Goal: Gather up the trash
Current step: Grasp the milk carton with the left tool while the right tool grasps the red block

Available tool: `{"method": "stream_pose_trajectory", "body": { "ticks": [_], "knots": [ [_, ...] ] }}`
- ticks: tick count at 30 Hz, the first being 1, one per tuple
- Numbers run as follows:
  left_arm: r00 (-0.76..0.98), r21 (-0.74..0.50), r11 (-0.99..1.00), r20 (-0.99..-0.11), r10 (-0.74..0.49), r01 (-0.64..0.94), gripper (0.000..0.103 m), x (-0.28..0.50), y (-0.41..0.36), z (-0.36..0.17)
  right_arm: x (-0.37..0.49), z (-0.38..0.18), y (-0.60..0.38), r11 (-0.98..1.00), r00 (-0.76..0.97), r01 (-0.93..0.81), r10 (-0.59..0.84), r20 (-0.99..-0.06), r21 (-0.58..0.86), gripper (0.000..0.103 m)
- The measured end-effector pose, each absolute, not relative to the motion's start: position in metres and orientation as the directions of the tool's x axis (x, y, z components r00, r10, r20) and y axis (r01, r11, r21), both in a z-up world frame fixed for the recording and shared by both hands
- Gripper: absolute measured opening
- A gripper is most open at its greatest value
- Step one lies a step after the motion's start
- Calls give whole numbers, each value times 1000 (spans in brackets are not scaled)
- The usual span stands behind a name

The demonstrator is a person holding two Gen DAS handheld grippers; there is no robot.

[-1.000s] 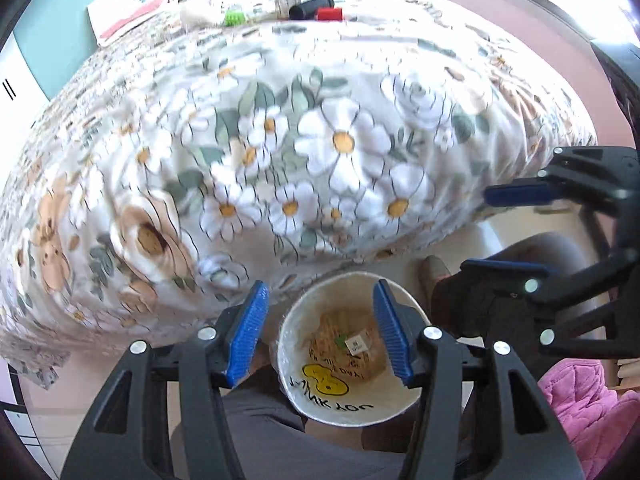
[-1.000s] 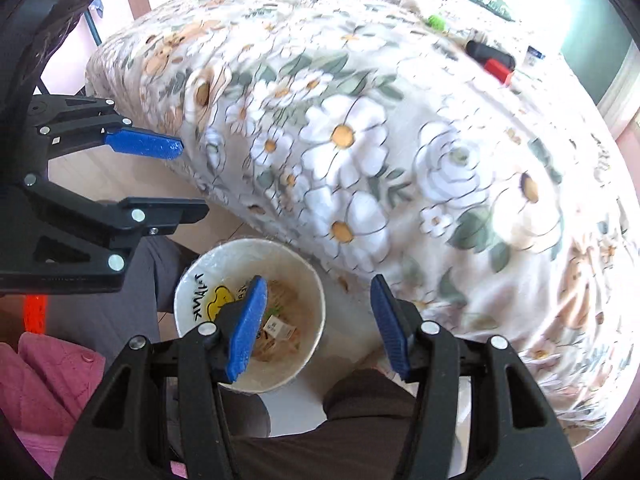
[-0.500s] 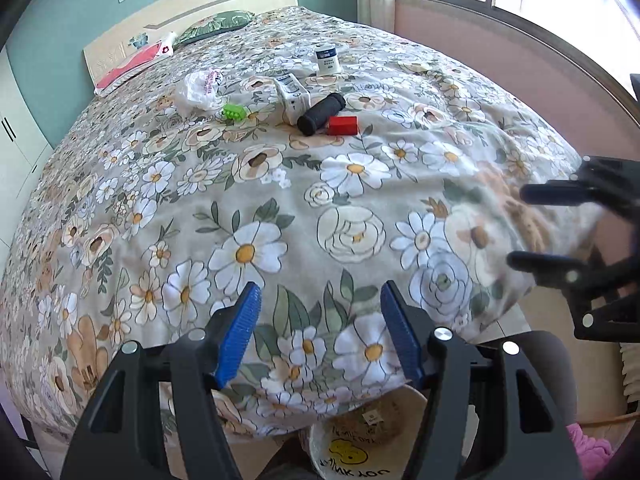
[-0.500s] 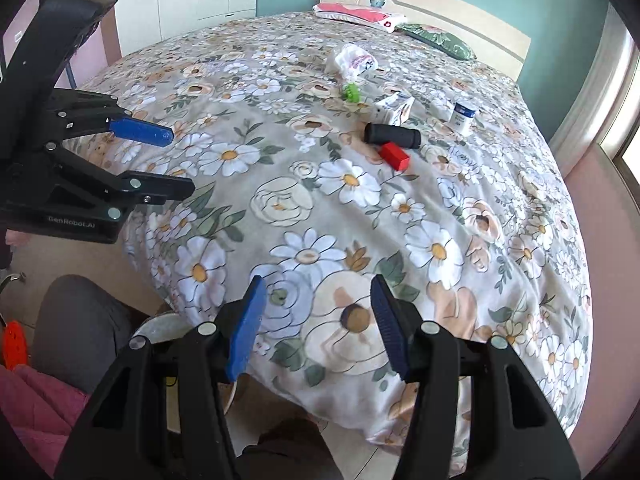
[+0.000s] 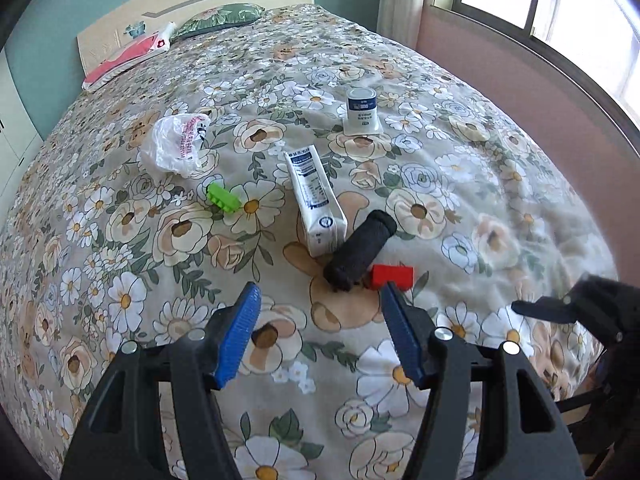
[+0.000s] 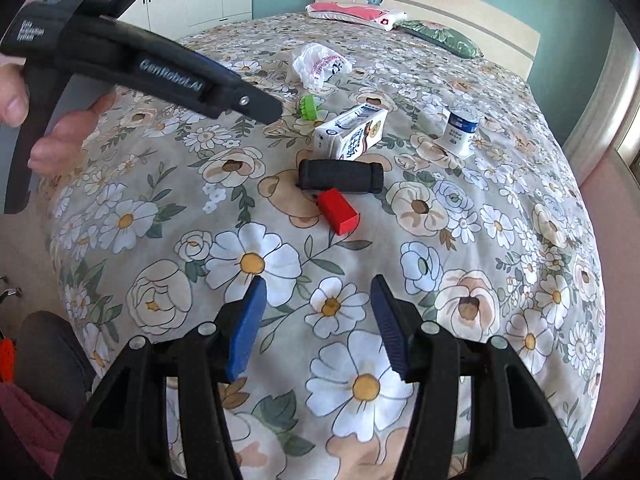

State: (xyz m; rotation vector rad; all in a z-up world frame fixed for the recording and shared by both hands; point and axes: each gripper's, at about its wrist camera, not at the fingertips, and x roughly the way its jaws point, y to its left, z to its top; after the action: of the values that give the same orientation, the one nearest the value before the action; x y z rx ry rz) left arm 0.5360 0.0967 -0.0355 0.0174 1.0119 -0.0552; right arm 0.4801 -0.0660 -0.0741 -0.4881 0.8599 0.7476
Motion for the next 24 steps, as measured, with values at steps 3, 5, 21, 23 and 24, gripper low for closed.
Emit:
{"method": "stream_pose_trajectory", "body": {
  "ticks": [3,5,21,23,24],
  "knots": [
    [510,-48,998,-858,-58,33,65,578,98,-47,506,-91,-52,628,403,-774,389,-829,-82,55],
    [496,-46,999,-867,-51,22,65,601,97,-58,521,-101,-45,611,372,-789,404,-836,-56,55],
    [384,-104,994,-919,-85,-27,38,690,101,-129,579,-141,-6,533,257,-844,492,-832,55,52],
    [389,-102,994,-918,-83,-29,37,689,100,-133,579,-141,-6,535,259,-843,489,-833,52,44],
    [395,-99,995,-915,-80,-28,37,689,100,-133,580,-141,-7,539,260,-840,488,-833,53,38]
  ]
}}
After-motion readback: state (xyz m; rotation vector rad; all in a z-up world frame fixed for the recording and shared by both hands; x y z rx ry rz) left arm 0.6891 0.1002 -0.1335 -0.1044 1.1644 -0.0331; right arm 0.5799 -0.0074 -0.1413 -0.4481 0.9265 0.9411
